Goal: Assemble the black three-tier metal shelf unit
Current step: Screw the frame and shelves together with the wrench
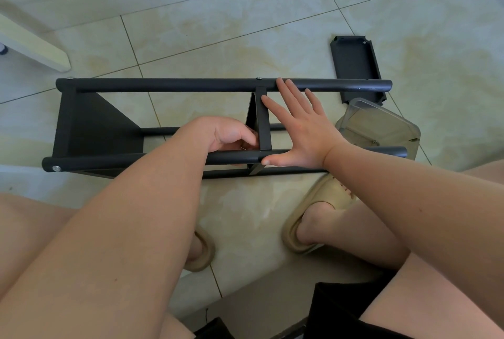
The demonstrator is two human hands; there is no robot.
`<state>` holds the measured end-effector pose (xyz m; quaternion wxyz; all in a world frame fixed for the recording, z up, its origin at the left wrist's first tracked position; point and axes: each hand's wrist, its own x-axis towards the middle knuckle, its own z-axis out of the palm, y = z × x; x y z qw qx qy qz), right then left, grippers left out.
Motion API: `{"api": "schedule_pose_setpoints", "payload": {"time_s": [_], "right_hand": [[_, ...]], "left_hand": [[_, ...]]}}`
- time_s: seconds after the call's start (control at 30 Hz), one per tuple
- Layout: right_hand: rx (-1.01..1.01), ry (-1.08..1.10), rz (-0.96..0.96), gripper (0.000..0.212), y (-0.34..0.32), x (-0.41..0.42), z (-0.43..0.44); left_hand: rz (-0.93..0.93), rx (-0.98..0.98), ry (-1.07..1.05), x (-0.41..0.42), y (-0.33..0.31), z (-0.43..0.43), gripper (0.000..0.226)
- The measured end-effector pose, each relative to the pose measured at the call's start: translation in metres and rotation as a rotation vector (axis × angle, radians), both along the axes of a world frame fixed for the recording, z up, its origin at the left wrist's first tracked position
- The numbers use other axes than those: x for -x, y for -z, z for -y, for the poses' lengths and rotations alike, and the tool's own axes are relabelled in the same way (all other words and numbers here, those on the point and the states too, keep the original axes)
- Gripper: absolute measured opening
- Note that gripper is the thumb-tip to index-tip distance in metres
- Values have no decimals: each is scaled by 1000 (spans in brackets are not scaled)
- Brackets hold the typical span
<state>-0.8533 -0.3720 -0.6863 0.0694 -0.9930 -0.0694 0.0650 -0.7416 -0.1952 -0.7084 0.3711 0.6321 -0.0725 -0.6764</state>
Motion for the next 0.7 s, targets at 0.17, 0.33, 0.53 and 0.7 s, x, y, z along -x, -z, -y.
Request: {"api": "schedule_pose_setpoints", "payload": {"time_s": [0.17,0.33,0.53,0.7], "right_hand": [[4,-1,1,120,1,0,0],[-3,-1,1,120,1,0,0],[-5,1,6,121,2,0,0],[-3,0,3,121,1,0,1]], "left_hand": [[-2,-26,-19,1,-1,0,17],[58,-115,66,1,-1,2,14],[10,-2,-2,1,-1,0,18],[-21,-1,-48,0,0,0,16]]}}
